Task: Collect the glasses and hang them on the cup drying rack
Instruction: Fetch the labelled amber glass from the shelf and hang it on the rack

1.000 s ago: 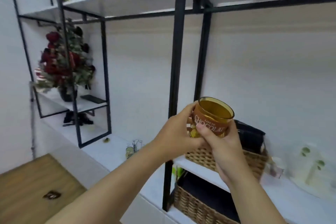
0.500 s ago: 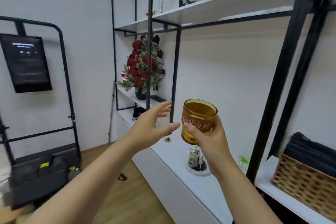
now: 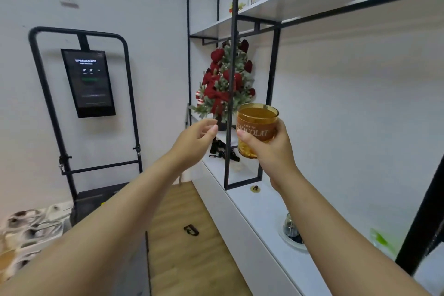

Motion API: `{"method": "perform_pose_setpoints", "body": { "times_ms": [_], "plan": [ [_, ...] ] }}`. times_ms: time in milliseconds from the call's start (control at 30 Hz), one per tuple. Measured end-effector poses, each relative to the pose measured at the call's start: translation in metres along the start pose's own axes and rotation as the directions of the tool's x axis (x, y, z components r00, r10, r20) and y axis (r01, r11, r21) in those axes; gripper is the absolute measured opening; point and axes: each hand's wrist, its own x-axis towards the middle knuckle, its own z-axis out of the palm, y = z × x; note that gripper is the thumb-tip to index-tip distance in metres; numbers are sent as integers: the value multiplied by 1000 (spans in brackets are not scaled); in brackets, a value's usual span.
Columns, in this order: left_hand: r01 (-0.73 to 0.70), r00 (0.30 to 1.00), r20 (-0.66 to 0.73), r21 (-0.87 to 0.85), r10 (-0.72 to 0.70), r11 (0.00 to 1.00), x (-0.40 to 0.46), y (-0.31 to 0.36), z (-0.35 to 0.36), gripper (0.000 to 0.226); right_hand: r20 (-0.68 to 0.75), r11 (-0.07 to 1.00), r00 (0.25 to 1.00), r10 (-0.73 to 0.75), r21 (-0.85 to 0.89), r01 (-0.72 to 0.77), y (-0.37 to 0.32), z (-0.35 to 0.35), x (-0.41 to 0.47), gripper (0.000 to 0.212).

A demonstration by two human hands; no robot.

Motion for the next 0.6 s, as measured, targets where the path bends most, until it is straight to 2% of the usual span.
{"method": "perform_pose_setpoints", "body": {
  "times_ms": [333, 600],
  "plan": [
    [106, 994, -25, 42, -105, 993, 54, -44, 48, 42, 22, 999, 999, 40, -5, -40, 63, -33, 70, 76],
    [68, 998, 16, -8, -68, 998, 126, -82, 92, 42, -76, 993, 992, 105, -55, -109, 118, -36, 122, 79]
  ]
}}
